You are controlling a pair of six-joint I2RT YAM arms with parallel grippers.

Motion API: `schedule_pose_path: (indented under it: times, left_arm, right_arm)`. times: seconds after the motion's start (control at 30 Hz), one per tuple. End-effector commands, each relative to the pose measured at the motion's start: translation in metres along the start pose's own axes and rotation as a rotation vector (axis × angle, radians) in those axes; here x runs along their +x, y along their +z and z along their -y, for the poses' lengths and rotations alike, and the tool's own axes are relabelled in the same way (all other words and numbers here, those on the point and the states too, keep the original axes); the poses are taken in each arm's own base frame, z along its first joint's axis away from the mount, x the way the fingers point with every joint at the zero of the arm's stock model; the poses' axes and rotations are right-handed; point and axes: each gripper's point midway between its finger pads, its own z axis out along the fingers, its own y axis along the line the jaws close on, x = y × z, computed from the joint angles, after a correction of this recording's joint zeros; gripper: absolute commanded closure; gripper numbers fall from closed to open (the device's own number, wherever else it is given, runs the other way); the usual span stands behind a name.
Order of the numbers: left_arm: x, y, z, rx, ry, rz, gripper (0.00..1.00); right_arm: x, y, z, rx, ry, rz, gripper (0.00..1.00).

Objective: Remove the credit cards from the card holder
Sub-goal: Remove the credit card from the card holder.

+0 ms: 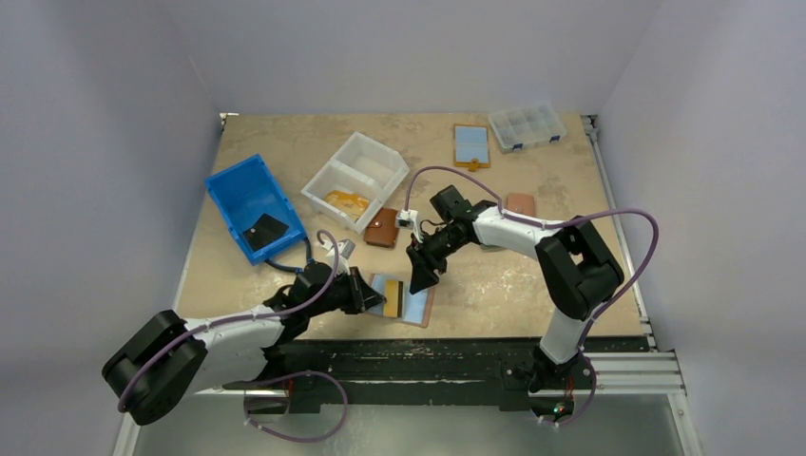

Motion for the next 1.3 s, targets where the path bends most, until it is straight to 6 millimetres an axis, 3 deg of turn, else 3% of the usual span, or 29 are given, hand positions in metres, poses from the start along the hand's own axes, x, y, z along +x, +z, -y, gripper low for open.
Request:
schedule_pose_path:
  times: [0.0, 0.1, 0.2, 0.33, 0.7, 0.93, 1.07, 1.1, 1.17, 1.27]
  left_arm:
    - [-0.019, 0.006, 0.024, 0.082, 0.038, 0.04, 1.0]
    - [-0.021, 0.008, 0.026, 0.086, 0.031, 0.041, 1.0]
    - [-0.022, 0.009, 0.028, 0.092, 0.024, 0.044, 1.0]
    - [-0.02, 0.011, 0.029, 0.102, 0.015, 0.035, 1.0]
    - [-0.012, 0.022, 0.029, 0.124, -0.024, -0.016, 0.69]
    - [-0.008, 0.029, 0.027, 0.111, -0.042, -0.043, 0.66]
    - [-0.006, 0.034, 0.02, 0.074, -0.068, -0.056, 0.71]
    - [-0.005, 0.035, 0.018, 0.066, -0.072, -0.059, 0.76]
    - [-0.005, 0.037, 0.016, 0.06, -0.074, -0.062, 1.0]
    - [-0.006, 0.036, 0.014, 0.044, -0.059, -0.055, 1.0]
  right_arm:
    - [-0.017, -0.003, -0.006, -0.025, -0.021, 0.058, 0.52]
    - [-0.014, 0.007, 0.002, -0.012, 0.039, 0.054, 0.81]
    - [-0.01, 0.015, 0.005, -0.01, 0.077, 0.033, 0.91]
    - [-0.006, 0.021, 0.013, 0.036, 0.106, 0.012, 0.94]
    - [0.008, 0.033, 0.027, 0.094, 0.162, -0.034, 0.95]
    - [0.009, 0.034, 0.026, 0.086, 0.172, -0.037, 0.96]
    - [0.006, 0.033, 0.021, 0.062, 0.164, -0.033, 0.96]
    - [0.005, 0.032, 0.018, 0.051, 0.155, -0.032, 0.96]
    - [0.0, 0.028, 0.012, 0.03, 0.124, -0.029, 0.95]
    - [-0.011, 0.017, 0.001, -0.003, 0.065, -0.013, 0.94]
